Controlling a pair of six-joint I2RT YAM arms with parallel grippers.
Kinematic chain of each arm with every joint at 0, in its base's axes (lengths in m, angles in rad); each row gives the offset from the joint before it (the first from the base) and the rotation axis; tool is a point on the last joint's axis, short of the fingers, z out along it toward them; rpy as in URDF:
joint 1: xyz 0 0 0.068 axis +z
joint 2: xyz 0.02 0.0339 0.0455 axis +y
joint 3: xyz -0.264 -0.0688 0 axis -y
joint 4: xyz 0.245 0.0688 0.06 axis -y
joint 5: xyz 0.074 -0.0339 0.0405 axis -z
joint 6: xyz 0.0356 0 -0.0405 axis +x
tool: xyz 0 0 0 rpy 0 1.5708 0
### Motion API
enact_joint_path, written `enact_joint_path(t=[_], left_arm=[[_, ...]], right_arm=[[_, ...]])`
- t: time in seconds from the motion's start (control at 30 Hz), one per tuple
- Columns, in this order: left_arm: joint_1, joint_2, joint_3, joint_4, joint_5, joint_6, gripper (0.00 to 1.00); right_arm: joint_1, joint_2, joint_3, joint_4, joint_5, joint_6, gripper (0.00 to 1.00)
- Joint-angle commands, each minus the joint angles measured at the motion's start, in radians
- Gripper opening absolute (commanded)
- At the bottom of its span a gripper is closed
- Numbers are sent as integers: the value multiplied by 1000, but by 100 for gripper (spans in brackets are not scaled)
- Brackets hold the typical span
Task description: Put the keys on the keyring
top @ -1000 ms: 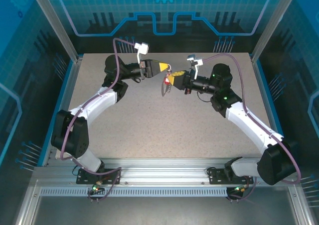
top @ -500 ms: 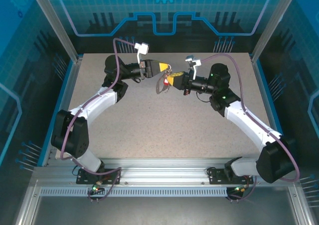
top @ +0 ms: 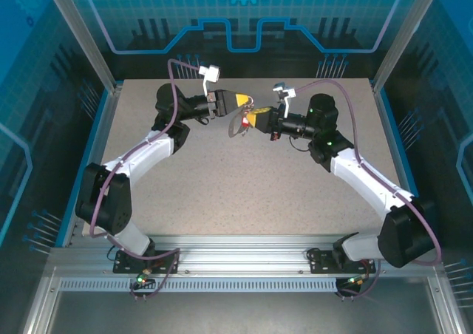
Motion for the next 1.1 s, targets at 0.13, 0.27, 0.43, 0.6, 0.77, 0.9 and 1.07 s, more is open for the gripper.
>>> enact_joint_path(t=[0.13,0.27,0.43,0.6,0.77,0.9,1.07], left_arm=[[0,-50,-18,124,-90,-20,0],[-1,-50,-23,134,-96,-29,0],[-1,-51,-26,138,-98,-33,0],[-1,-51,-29,147,-109,-34,0],[-1,-50,-32,162,-119,-42,0],[-1,-50,-33,171,-123,-47,0],[-1,-45,-32,180,-133,-56,0]], right_arm=[[69,69,69,-4,-53,7,0],[85,76,81,-48,-37,-23,0],[58,47,53,-48,-11,-14,0],[26,24,33,-64,18,3,0],[-6,5,11,-63,30,32,23],[-27,-18,-8,-71,29,44,43],[-60,-66,-39,-77,77,65,50]])
